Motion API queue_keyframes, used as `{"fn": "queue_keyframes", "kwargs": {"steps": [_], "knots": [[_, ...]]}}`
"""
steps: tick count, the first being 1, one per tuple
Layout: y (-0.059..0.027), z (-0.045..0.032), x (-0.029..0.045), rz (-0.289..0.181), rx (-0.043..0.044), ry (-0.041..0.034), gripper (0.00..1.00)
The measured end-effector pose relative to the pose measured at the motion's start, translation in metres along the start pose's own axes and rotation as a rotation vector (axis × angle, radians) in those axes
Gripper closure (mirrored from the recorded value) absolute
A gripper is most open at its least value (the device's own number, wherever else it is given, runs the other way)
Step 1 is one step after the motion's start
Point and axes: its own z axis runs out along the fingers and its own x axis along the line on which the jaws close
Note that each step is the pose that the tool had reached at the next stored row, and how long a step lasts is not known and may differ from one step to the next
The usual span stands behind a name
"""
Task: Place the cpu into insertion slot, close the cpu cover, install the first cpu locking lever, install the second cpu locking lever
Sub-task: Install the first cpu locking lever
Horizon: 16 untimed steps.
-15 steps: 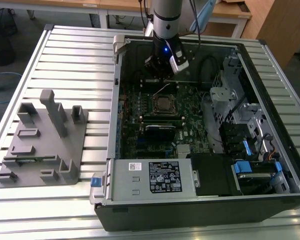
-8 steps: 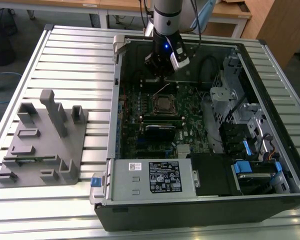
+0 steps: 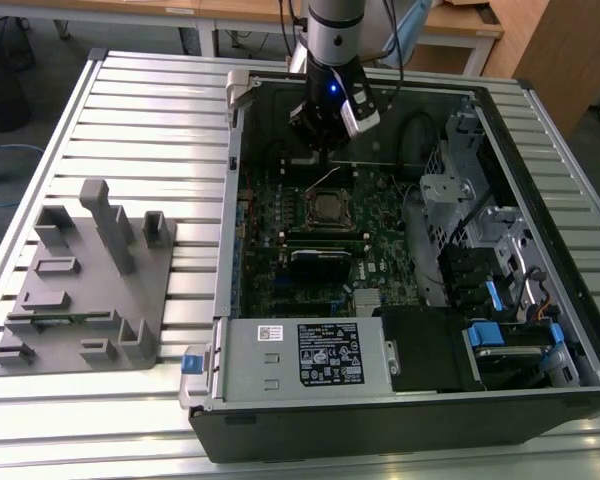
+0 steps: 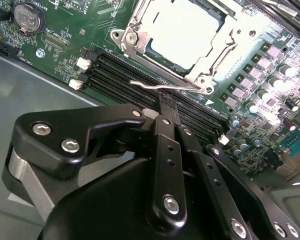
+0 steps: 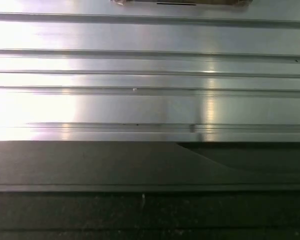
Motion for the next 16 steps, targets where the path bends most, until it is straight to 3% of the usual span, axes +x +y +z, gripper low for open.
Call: {"fn": "queue_keyframes", "kwargs": {"steps": [8,16], "knots": [[-0.0061,-0.0016,-0.0002,0.0,0.0023,0.0,0.89],[-0.0066,-0.0014,-0.0016,0.0,0.0023,-0.0001,0.89]]}}
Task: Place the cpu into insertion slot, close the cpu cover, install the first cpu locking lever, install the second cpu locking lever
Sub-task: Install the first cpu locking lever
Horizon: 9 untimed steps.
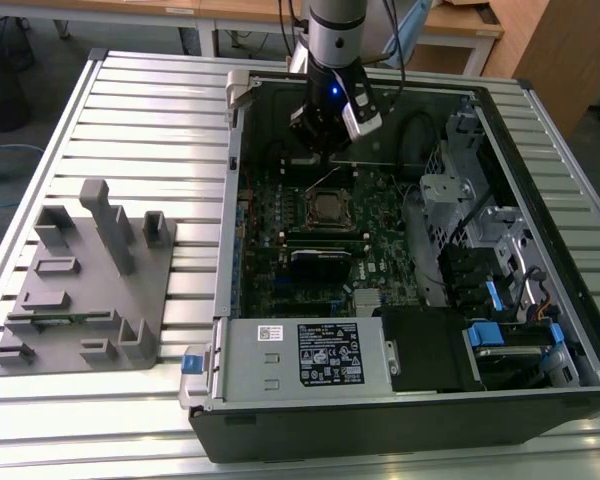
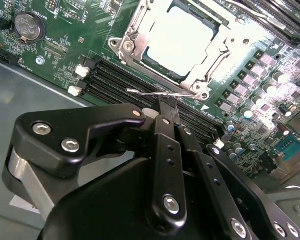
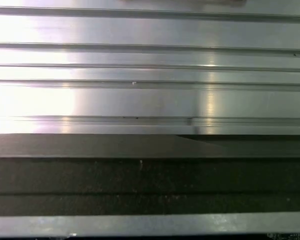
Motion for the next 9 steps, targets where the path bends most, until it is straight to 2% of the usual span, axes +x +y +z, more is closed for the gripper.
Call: {"fn": "queue_keyframes", "kwargs": {"steps": [9], "knots": [[0.0001,0.0008,-0.0084,0.0,0.0002,0.0001,0.89]]}}
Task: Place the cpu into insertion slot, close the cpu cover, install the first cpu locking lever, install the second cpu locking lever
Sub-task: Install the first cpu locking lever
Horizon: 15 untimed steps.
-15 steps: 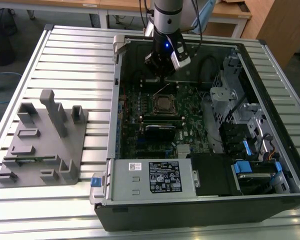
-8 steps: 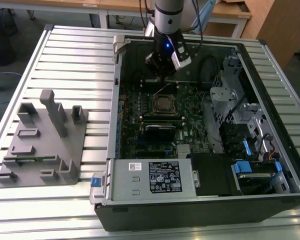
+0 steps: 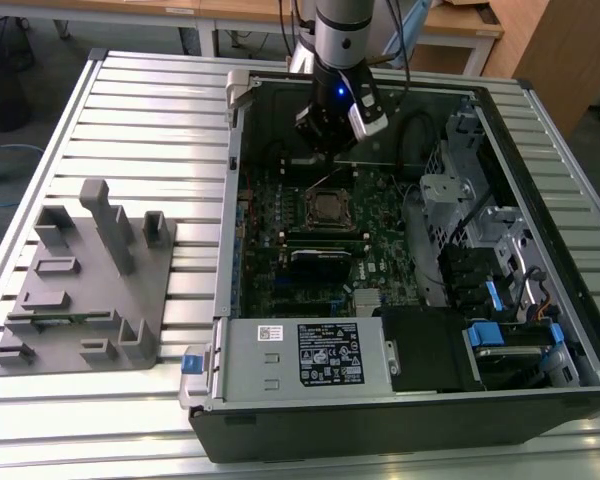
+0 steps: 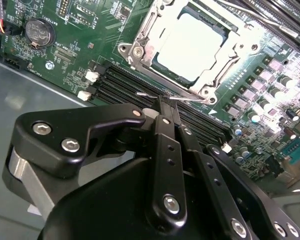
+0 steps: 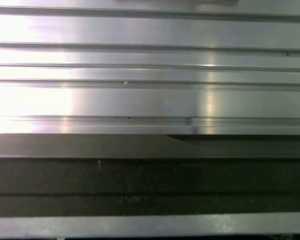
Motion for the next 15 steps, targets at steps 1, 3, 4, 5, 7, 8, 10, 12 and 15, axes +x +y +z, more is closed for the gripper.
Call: {"fn": "queue_keyframes", "kwargs": {"steps": [1,3,4,5,7,8,10,12,15], "knots": [[0.0,0.0,0.0,0.0,-0.0001,0.0,0.89],[0.0,0.0001,-0.0001,0.0,-0.0001,-0.0001,0.89],[0.0001,0.0002,-0.0006,0.0,-0.0002,0.0,0.89],[0.0001,0.0005,-0.0015,0.0,-0.0002,0.0,0.89],[0.0001,0.0009,-0.0037,0.0,-0.0002,0.0,0.89],[0.0,0.0011,-0.0043,0.0,-0.0002,0.0,0.89],[0.0,0.002,-0.0046,0.0,-0.0005,-0.0002,0.89],[-0.0001,0.0039,-0.0045,0.0,-0.0003,-0.0001,0.89],[-0.0002,0.0071,-0.0043,0.0,-0.0003,0.0,0.89]]}}
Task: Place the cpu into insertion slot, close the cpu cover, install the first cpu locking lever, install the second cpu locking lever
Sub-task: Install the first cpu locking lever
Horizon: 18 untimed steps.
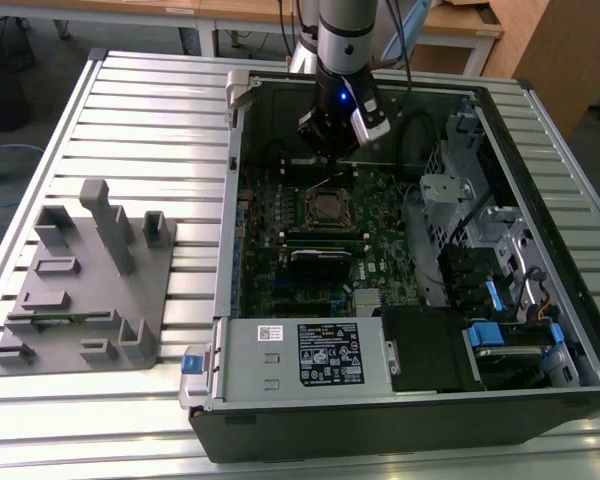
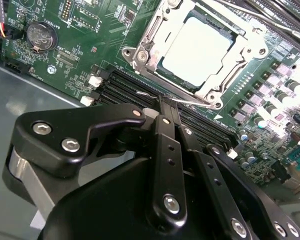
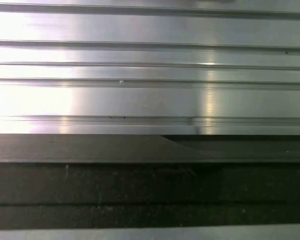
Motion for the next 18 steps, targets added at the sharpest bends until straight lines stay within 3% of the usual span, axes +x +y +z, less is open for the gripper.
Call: {"fn": "queue_keyframes", "kwargs": {"steps": [4,18], "knots": [[-0.0001,0.0036,-0.0017,0.0,0.0001,0.0001,0.89],[0.0012,0.0055,-0.0043,0.0,0.0,0.0,0.89]]}}
